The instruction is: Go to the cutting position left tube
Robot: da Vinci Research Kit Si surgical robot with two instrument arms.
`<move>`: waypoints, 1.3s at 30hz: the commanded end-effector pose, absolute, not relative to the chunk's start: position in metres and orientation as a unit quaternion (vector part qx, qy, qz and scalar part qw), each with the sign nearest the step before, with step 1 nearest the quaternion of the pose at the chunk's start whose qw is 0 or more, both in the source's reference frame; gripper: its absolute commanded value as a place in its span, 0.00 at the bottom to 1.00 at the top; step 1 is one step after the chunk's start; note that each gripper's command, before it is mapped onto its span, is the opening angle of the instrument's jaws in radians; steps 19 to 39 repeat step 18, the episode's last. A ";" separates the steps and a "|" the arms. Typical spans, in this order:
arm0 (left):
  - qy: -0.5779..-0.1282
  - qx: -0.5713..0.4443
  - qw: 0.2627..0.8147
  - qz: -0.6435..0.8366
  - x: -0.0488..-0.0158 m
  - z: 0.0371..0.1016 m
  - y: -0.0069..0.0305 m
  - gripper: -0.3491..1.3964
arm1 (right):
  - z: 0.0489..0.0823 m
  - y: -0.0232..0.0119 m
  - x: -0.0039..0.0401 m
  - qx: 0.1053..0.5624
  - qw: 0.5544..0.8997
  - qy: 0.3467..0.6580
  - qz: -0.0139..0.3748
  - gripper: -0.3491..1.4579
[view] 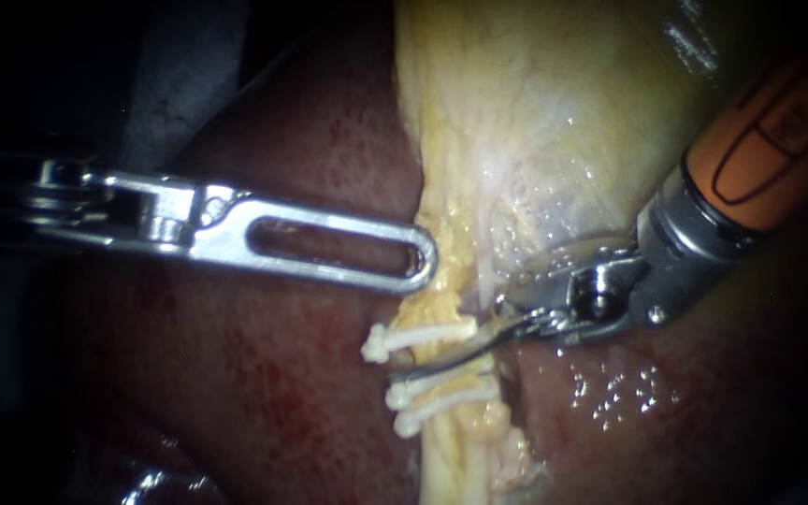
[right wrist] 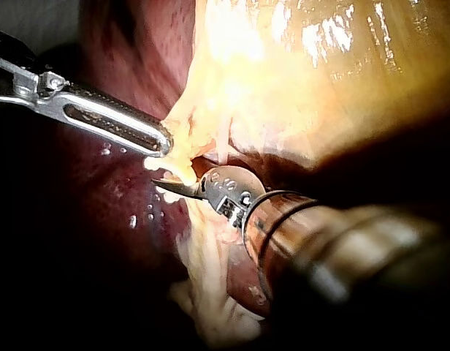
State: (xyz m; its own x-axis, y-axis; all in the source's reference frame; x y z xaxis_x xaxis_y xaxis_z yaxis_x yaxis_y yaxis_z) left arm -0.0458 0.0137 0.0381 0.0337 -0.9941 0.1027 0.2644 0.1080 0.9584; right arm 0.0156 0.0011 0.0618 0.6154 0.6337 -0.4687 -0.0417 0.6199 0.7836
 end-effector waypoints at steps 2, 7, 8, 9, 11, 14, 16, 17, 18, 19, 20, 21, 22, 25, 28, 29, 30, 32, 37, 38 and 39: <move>-0.449 0.406 0.593 -0.530 -0.0458 0.0381 0.0137 0.00 | 0.0618 0.0011 0.0156 0.384 0.812 0.385 0.210 0.45; -0.449 0.406 0.593 -0.530 -0.0458 0.0381 0.0137 0.00 | 0.0618 0.0011 0.0156 0.384 0.813 0.385 0.210 0.45; -0.449 0.406 0.593 -0.530 -0.0458 0.0381 0.0137 0.00 | 0.0618 0.0010 0.0156 0.384 0.813 0.385 0.210 0.45; -0.449 0.406 0.593 -0.530 -0.0458 0.0381 0.0137 0.00 | 0.0618 0.0010 0.0156 0.384 0.813 0.385 0.210 0.45; -0.449 0.406 0.593 -0.530 -0.0458 0.0381 0.0137 0.00 | 0.0618 0.0010 0.0156 0.384 0.813 0.385 0.210 0.45; -0.449 0.406 0.593 -0.530 -0.0458 0.0381 0.0137 0.00 | 0.0618 0.0010 0.0156 0.384 0.813 0.385 0.210 0.45; -0.449 0.406 0.593 -0.530 -0.0459 0.0381 0.0137 0.00 | 0.0618 0.0010 0.0156 0.384 0.813 0.385 0.210 0.45; -0.449 0.406 0.593 -0.530 -0.0459 0.0381 0.0137 0.00 | 0.0618 0.0010 0.0156 0.384 0.813 0.385 0.210 0.45; -0.449 0.406 0.593 -0.531 -0.0459 0.0381 0.0137 0.00 | 0.0618 0.0010 0.0156 0.384 0.813 0.385 0.210 0.45; -0.449 0.406 0.593 -0.531 -0.0459 0.0381 0.0137 0.00 | 0.0618 0.0010 0.0156 0.384 0.813 0.385 0.210 0.45; -0.449 0.406 0.593 -0.531 -0.0459 0.0381 0.0137 0.00 | 0.0618 0.0010 0.0156 0.384 0.813 0.385 0.210 0.45; -0.449 0.406 0.593 -0.531 -0.0459 0.0381 0.0137 0.00 | 0.0618 0.0010 0.0156 0.384 0.813 0.385 0.210 0.45; -0.449 0.406 0.593 -0.531 -0.0459 0.0381 0.0137 0.00 | 0.0618 0.0010 0.0156 0.384 0.813 0.385 0.210 0.45; -0.449 0.406 0.593 -0.531 -0.0459 0.0381 0.0137 0.00 | 0.0618 0.0010 0.0156 0.384 0.813 0.385 0.210 0.45; -0.449 0.406 0.593 -0.531 -0.0459 0.0381 0.0137 0.00 | 0.0618 0.0010 0.0156 0.384 0.813 0.385 0.210 0.45; -0.449 0.406 0.593 -0.531 -0.0459 0.0381 0.0137 0.00 | 0.0618 0.0010 0.0156 0.384 0.813 0.385 0.210 0.45; -0.449 0.406 0.593 -0.531 -0.0459 0.0381 0.0137 0.00 | 0.0618 0.0010 0.0156 0.384 0.813 0.385 0.210 0.45; -0.449 0.406 0.593 -0.531 -0.0459 0.0381 0.0137 0.00 | 0.0618 0.0010 0.0156 0.384 0.813 0.385 0.210 0.45; -0.449 0.406 0.593 -0.531 -0.0459 0.0381 0.0137 0.00 | 0.0618 0.0010 0.0156 0.384 0.813 0.385 0.210 0.45; -0.449 0.406 0.593 -0.531 -0.0459 0.0381 0.0137 0.00 | 0.0618 0.0010 0.0156 0.384 0.813 0.385 0.210 0.45; -0.449 0.406 0.593 -0.531 -0.0459 0.0381 0.0137 0.00 | 0.0618 0.0010 0.0156 0.384 0.813 0.385 0.210 0.45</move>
